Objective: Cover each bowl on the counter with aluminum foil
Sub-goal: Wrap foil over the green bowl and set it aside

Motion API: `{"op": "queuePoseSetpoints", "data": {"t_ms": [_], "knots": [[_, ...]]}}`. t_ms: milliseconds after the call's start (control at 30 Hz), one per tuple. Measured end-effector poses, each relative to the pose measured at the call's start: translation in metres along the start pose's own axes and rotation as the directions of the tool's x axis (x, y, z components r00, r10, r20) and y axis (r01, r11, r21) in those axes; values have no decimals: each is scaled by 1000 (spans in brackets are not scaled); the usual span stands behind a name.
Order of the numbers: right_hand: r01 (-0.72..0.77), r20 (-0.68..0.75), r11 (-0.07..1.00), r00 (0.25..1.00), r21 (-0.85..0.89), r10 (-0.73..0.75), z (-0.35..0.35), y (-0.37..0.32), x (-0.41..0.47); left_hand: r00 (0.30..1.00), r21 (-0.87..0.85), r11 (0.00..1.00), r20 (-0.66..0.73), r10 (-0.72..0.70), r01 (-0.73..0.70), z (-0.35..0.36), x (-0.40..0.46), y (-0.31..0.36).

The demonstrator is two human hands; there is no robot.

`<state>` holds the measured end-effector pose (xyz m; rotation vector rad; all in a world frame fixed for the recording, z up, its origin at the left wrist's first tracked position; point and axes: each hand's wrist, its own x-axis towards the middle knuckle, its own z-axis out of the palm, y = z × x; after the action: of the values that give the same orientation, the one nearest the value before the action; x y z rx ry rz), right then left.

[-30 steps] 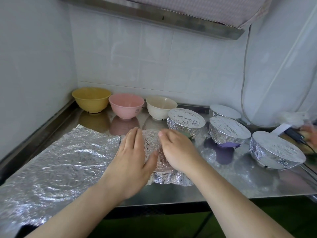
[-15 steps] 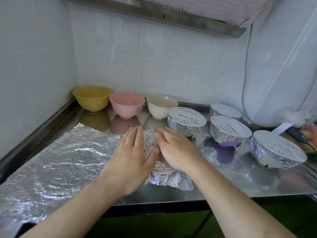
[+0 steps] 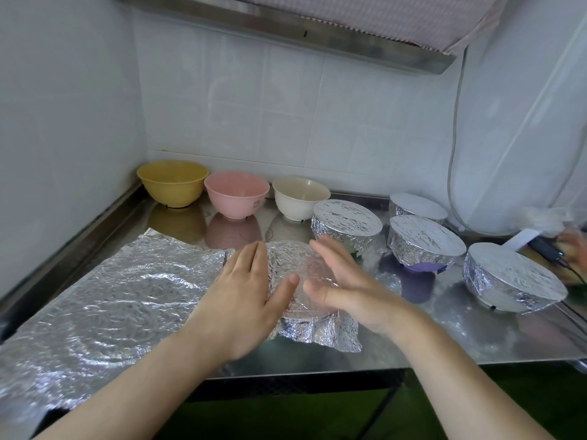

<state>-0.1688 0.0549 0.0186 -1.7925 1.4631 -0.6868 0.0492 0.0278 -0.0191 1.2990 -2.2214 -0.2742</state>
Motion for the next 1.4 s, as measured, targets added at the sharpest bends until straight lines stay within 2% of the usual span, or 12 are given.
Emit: {"op": "queuePoseSetpoints", "data": {"t_ms": [133,333,700,800,867,933,1000,1033,1133,1333,1400], "knots": [[8,62,977,998,-212,6,-6,3,-6,996,-11,1000,94,3,-2,-8,-1,-1],[-6,66,956,997,-293,26,-8,5,-6,977,132,990,212,22,-51,-20,-2,-4],[-6,-64,955,998,-297,-14,3,17,-6,989,42,999,145,13,-19,-13,3,-7],[-15,-47,953,999,-304,0,2,20,-8,987,27,1000,163,11,-16,-15,2,-5],[-6,22,962,1000,-275,12,-4,21,-12,980,16,1000,200,16,-20,-19,2,-5],[8,52,989,999,-150,0,-10,18,-14,976,-34,999,216,13,-6,-24,1,-4],[-9,-33,1000,999,21,10,-12,9,-11,983,-120,992,184,-9,32,-27,1,-2],[-10,-102,999,995,31,13,-11,5,-8,987,-163,986,158,-20,46,-26,2,-2],[-7,-201,985,979,-170,-28,-5,-6,5,996,-207,978,86,-9,26,-20,5,-5],[42,-137,880,983,-472,-120,10,-18,35,996,-109,990,-20,91,-93,-3,7,-13],[22,-122,856,988,-517,-99,10,-19,41,994,-91,990,-33,101,-104,-2,7,-13]]}}
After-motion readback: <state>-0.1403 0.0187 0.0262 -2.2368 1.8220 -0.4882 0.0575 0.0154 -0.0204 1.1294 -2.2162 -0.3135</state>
